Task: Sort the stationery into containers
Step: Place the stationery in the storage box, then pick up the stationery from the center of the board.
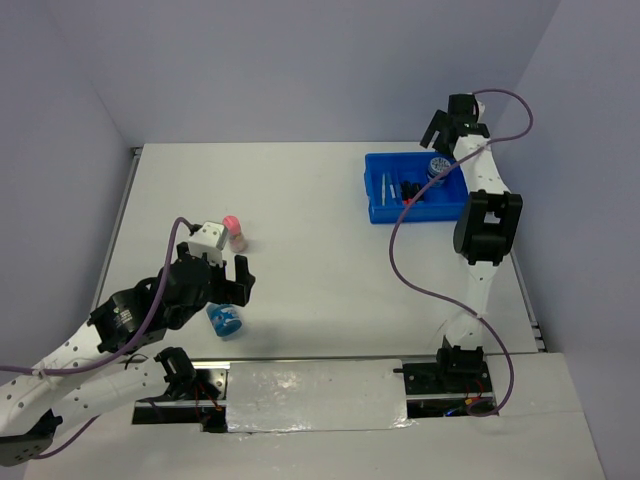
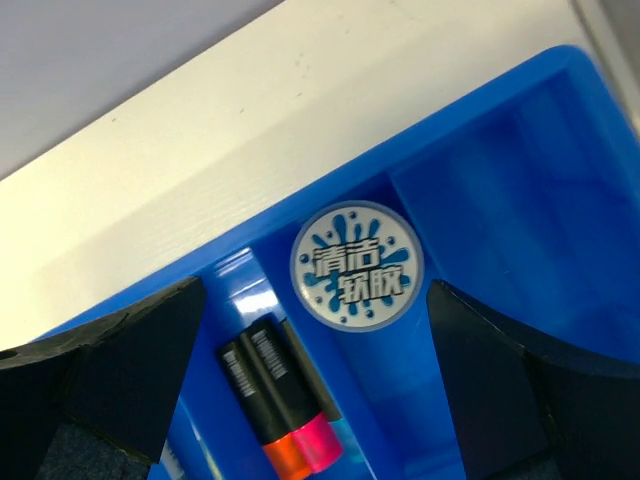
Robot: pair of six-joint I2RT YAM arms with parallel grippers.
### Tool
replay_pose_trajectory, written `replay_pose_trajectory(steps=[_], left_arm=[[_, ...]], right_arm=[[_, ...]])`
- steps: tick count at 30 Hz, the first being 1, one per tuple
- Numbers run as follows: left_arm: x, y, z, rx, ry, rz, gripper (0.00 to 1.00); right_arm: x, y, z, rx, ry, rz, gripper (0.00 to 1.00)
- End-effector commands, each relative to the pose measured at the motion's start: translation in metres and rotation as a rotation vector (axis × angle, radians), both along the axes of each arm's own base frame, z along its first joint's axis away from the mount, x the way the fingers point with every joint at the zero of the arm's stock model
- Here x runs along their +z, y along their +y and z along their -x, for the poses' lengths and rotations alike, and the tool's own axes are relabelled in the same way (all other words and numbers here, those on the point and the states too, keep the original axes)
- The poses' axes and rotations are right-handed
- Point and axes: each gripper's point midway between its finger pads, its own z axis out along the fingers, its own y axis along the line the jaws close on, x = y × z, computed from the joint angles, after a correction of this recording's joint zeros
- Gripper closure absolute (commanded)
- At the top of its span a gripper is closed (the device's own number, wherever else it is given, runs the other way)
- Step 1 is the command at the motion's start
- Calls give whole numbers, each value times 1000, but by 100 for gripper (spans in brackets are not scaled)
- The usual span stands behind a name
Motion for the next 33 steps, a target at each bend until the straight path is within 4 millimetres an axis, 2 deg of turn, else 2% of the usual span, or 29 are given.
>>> replay_pose_trajectory(steps=[1, 3, 4, 5, 6, 7, 8, 9, 10, 11, 12, 13, 14, 15, 16, 17, 18, 20, 21, 22, 23, 24, 25, 26, 28, 29, 31, 32, 33], left_arm=[[5, -1, -5, 8, -26, 12, 1], [6, 0, -5, 17, -25, 12, 1], [7, 1, -5, 24, -29, 15, 1], [8, 4, -7, 43, -35, 13, 1], [8, 10, -8, 67, -35, 8, 1], [8, 14, -9, 101, -33, 15, 1], [11, 25, -13, 158, -51, 7, 1], [11, 37, -16, 228, -44, 10, 1], [13, 47, -18, 278, -52, 14, 1], [15, 55, -20, 321, -59, 17, 1], [15, 75, -23, 420, -59, 15, 1], [19, 87, -24, 476, -69, 27, 1], [22, 109, -25, 582, -85, 25, 1], [23, 119, -24, 636, -90, 34, 1], [27, 130, -19, 687, -104, 61, 1], [30, 138, -17, 722, -118, 74, 1], [31, 151, -15, 779, -133, 83, 1], [38, 160, -9, 809, -174, 127, 1], [39, 165, -8, 825, -186, 130, 1], [41, 165, -6, 825, -202, 152, 1], [42, 168, -4, 836, -206, 156, 1], [43, 169, -3, 837, -210, 158, 1], [43, 166, -4, 824, -211, 167, 1], [43, 164, -5, 811, -208, 170, 1], [36, 155, -5, 811, -143, 215, 1], [21, 152, 1, 822, -67, 213, 1], [-7, 135, -2, 845, 58, 291, 1], [-21, 128, -3, 867, 110, 326, 1], [-46, 122, -5, 871, 190, 292, 1]], right_arm=[[54, 16, -3, 72, -117, -18, 0], [65, 36, 5, 141, -133, -33, 0], [97, 59, 14, 192, -185, -28, 0], [106, 67, 21, 211, -201, -25, 0], [101, 98, 33, 272, -184, -25, 0], [136, 138, 49, 367, -258, -8, 0], [141, 160, 61, 406, -265, 7, 0], [130, 179, 76, 443, -249, 26, 0], [153, 226, 104, 527, -302, 31, 0], [150, 246, 119, 565, -307, 30, 0], [129, 268, 138, 606, -285, 16, 0], [139, 285, 158, 636, -318, -5, 0], [109, 321, 190, 710, -271, -16, 0], [103, 337, 206, 738, -277, -37, 0], [112, 356, 221, 750, -327, -92, 0], [105, 364, 232, 735, -330, -95, 0], [89, 392, 261, 788, -325, -137, 0], [81, 414, 289, 828, -332, -183, 0], [74, 438, 314, 897, -341, -232, 0], [66, 451, 329, 944, -324, -242, 0], [70, 464, 336, 958, -328, -251, 0], [60, 476, 356, 997, -278, -230, 0], [58, 491, 358, 996, -258, -207, 0], [36, 486, 364, 978, -200, -147, 0], [30, 479, 365, 891, -154, -82, 0], [26, 474, 367, 857, -135, -93, 0], [32, 453, 365, 792, -148, -73, 0], [27, 443, 366, 772, -140, -62, 0], [39, 433, 365, 752, -165, -73, 0]])
